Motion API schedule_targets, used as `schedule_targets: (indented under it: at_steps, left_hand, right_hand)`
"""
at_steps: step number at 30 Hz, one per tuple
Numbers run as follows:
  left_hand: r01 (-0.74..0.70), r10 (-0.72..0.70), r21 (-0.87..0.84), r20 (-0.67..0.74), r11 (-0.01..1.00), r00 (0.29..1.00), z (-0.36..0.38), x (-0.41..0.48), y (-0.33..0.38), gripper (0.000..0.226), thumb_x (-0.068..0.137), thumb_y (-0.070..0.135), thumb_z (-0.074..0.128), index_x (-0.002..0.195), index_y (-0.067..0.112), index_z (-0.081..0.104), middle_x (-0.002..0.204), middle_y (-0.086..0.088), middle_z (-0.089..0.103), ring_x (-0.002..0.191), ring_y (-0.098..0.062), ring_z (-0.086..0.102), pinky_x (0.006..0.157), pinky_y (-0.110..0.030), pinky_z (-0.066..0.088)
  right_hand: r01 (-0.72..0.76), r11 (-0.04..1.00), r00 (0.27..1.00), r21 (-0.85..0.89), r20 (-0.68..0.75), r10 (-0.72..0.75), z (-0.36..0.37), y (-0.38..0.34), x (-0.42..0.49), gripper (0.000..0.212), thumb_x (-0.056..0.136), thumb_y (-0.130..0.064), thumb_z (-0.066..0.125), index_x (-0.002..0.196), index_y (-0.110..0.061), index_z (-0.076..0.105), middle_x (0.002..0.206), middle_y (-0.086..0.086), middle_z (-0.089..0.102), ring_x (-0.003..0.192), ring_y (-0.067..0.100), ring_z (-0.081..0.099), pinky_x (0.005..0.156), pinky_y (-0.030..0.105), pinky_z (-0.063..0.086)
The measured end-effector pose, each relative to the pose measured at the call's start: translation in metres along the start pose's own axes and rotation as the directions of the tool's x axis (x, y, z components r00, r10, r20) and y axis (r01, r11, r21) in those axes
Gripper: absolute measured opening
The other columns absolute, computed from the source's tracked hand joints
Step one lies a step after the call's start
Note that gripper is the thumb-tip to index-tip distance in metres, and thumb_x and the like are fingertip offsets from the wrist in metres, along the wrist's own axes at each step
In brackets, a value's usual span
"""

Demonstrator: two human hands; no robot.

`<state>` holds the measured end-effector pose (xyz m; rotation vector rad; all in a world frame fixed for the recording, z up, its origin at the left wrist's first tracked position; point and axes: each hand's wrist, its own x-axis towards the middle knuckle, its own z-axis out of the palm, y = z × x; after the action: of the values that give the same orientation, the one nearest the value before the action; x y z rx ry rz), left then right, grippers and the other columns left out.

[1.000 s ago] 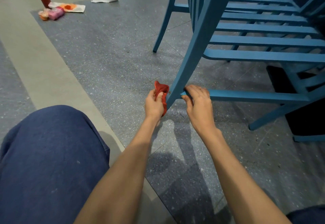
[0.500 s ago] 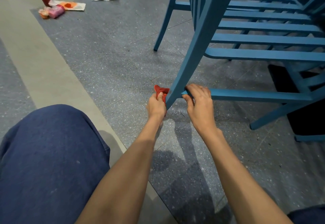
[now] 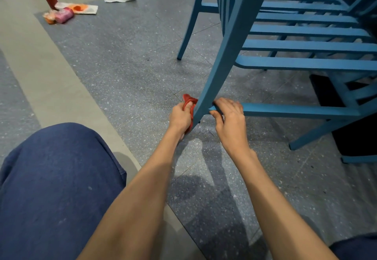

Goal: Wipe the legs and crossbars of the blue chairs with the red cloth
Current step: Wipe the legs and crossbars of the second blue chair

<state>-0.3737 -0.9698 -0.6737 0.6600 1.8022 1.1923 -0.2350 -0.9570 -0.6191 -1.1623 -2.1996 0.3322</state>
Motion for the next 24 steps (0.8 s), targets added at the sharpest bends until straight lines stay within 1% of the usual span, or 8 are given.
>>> schedule_targets:
  at_steps: [3, 7, 9, 11, 14, 17, 20, 24]
  left_hand:
    - [-0.140, 0.135, -0.071, -0.066, 0.988, 0.989, 0.000, -0.017, 0.022, 0.027, 0.097, 0.040, 0.044, 0.093, 0.022, 0.064, 0.090, -0.006, 0.071, 0.087, -0.025, 0.068, 0.083, -0.044, 0.054]
    - [-0.313, 0.251, -0.196, -0.288, 0.929, 0.924, 0.018, -0.051, 0.020, 0.025, 0.100, 0.032, 0.042, 0.102, 0.016, 0.060, 0.088, 0.000, 0.066, 0.083, -0.017, 0.062, 0.076, -0.031, 0.047]
    - [-0.273, 0.204, -0.197, -0.312, 0.942, 0.928, 0.022, -0.053, 0.005, 0.022, 0.101, 0.032, 0.041, 0.101, 0.018, 0.058, 0.084, 0.002, 0.064, 0.078, -0.014, 0.059, 0.072, -0.031, 0.045]
    - [-0.132, 0.075, -0.192, -0.278, 0.973, 0.958, 0.019, -0.045, -0.001, 0.020, 0.102, 0.031, 0.040, 0.098, 0.020, 0.056, 0.081, 0.004, 0.060, 0.077, -0.014, 0.058, 0.072, -0.031, 0.043]
    - [-0.022, -0.010, -0.167, -0.191, 0.986, 0.981, 0.012, -0.033, 0.009, 0.023, 0.101, 0.031, 0.040, 0.096, 0.018, 0.058, 0.090, -0.005, 0.065, 0.089, -0.025, 0.063, 0.082, -0.038, 0.051]
    - [-0.141, 0.098, -0.191, -0.217, 0.972, 0.971, 0.014, -0.038, 0.028, 0.025, 0.100, 0.033, 0.040, 0.100, 0.017, 0.060, 0.096, -0.007, 0.068, 0.092, -0.024, 0.064, 0.087, -0.043, 0.051]
    - [-0.319, 0.241, -0.246, -0.301, 0.915, 0.923, 0.023, -0.057, 0.037, 0.022, 0.101, 0.030, 0.038, 0.106, 0.016, 0.056, 0.089, 0.002, 0.065, 0.085, -0.017, 0.062, 0.082, -0.035, 0.049]
    - [-0.283, 0.224, -0.183, -0.289, 0.941, 0.931, 0.025, -0.063, 0.011, 0.018, 0.103, 0.029, 0.034, 0.106, 0.020, 0.050, 0.083, 0.003, 0.059, 0.074, -0.011, 0.057, 0.069, -0.031, 0.043]
  right_hand:
    - [0.007, 1.000, 1.000, 0.005, -0.010, -0.007, 0.001, -0.001, -0.001, 0.026, 0.085, -0.006, 0.064, 0.111, -0.006, 0.065, 0.107, 0.006, 0.068, 0.104, 0.023, 0.055, 0.101, 0.047, 0.040]
    - [0.003, 1.000, 1.000, -0.004, 0.013, -0.003, 0.002, -0.002, 0.000, 0.026, 0.086, -0.007, 0.063, 0.112, -0.006, 0.065, 0.107, 0.005, 0.068, 0.104, 0.021, 0.055, 0.101, 0.047, 0.039]
    - [-0.004, 1.000, 1.000, -0.004, 0.008, 0.004, 0.000, -0.003, -0.001, 0.026, 0.085, -0.006, 0.063, 0.111, -0.006, 0.065, 0.106, 0.005, 0.068, 0.104, 0.022, 0.054, 0.101, 0.048, 0.040]
    - [-0.015, 1.000, 1.000, -0.005, 0.011, 0.015, -0.001, -0.004, 0.000, 0.027, 0.085, -0.005, 0.064, 0.112, -0.006, 0.065, 0.107, 0.006, 0.068, 0.106, 0.023, 0.054, 0.102, 0.050, 0.040]
    - [-0.029, 1.000, 0.999, -0.006, 0.018, 0.029, -0.002, -0.006, 0.001, 0.028, 0.085, -0.004, 0.064, 0.113, -0.007, 0.065, 0.109, 0.006, 0.067, 0.107, 0.023, 0.054, 0.102, 0.050, 0.039]
    - [-0.014, 1.000, 1.000, -0.007, 0.006, 0.014, -0.003, -0.006, 0.001, 0.028, 0.084, -0.003, 0.064, 0.111, -0.007, 0.065, 0.106, 0.006, 0.068, 0.104, 0.022, 0.054, 0.101, 0.048, 0.040]
    - [0.003, 1.000, 1.000, -0.016, 0.000, -0.003, -0.001, -0.005, 0.002, 0.025, 0.084, -0.004, 0.064, 0.109, -0.007, 0.066, 0.103, 0.005, 0.068, 0.100, 0.021, 0.053, 0.099, 0.046, 0.041]
    - [-0.008, 1.000, 1.000, -0.020, 0.009, 0.008, -0.001, -0.005, 0.000, 0.025, 0.085, -0.005, 0.063, 0.110, -0.007, 0.066, 0.104, 0.004, 0.068, 0.102, 0.021, 0.054, 0.100, 0.046, 0.040]
